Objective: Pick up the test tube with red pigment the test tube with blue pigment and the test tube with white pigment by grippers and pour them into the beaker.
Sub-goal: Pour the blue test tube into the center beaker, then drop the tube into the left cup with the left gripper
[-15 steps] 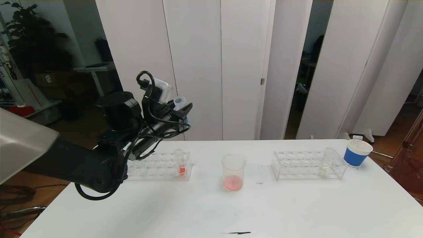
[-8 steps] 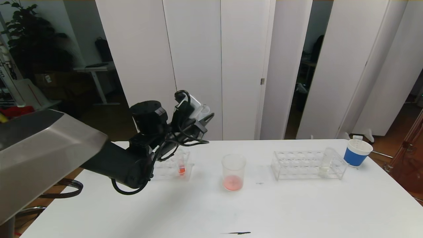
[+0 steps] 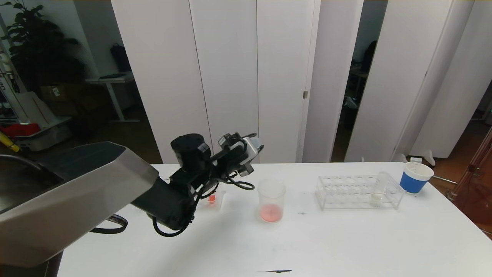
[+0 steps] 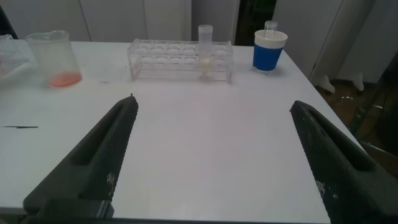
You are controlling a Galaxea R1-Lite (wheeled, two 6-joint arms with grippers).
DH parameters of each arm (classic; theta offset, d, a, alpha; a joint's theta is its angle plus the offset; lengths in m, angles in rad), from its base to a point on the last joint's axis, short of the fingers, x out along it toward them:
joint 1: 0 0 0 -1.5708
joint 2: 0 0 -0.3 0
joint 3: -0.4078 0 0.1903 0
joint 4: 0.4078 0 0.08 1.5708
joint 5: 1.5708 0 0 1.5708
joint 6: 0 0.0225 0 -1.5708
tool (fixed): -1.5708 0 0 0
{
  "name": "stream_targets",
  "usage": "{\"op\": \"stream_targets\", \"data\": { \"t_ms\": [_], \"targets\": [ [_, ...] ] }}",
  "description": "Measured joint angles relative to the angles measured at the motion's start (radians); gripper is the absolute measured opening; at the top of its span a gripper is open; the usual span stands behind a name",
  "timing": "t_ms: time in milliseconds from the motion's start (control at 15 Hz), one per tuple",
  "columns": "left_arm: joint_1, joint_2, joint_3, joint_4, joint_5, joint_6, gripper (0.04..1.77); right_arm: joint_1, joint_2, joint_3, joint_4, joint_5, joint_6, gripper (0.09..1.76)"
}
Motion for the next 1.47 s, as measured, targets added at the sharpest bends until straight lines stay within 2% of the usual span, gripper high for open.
{"op": "stream_targets", "data": {
  "t_ms": [133,267,400,733,933,1200,1467],
  "targets": [
    [-0.004,0.018,0.006,-0.017,-0.032,0.054,0.60,0.000,0.000,0.000,0.000,0.000,0.000,1.75],
    [-0.004,0.034,0.008,-0.026,-0.095,0.093,0.60,0.000,0.000,0.000,0.000,0.001,0.000,1.75],
    [-0.004,0.057,0.008,-0.078,-0.156,0.122,0.60,0.000,0.000,0.000,0.000,0.000,0.000,1.75],
    [0.017,0.111,-0.014,-0.136,-0.204,0.303,0.60,0.000,0.000,0.000,0.000,0.000,0.000,1.75],
    [0.021,0.130,-0.043,-0.133,-0.284,0.347,0.60,0.000,0.000,0.000,0.000,0.000,0.000,1.75],
    [0.018,0.140,-0.071,-0.131,-0.302,0.422,0.60,0.000,0.000,0.000,0.000,0.000,0.000,1.75],
    [0.017,0.158,-0.095,-0.127,-0.322,0.444,0.60,0.000,0.000,0.000,0.000,0.000,0.000,1.75]
  ]
}}
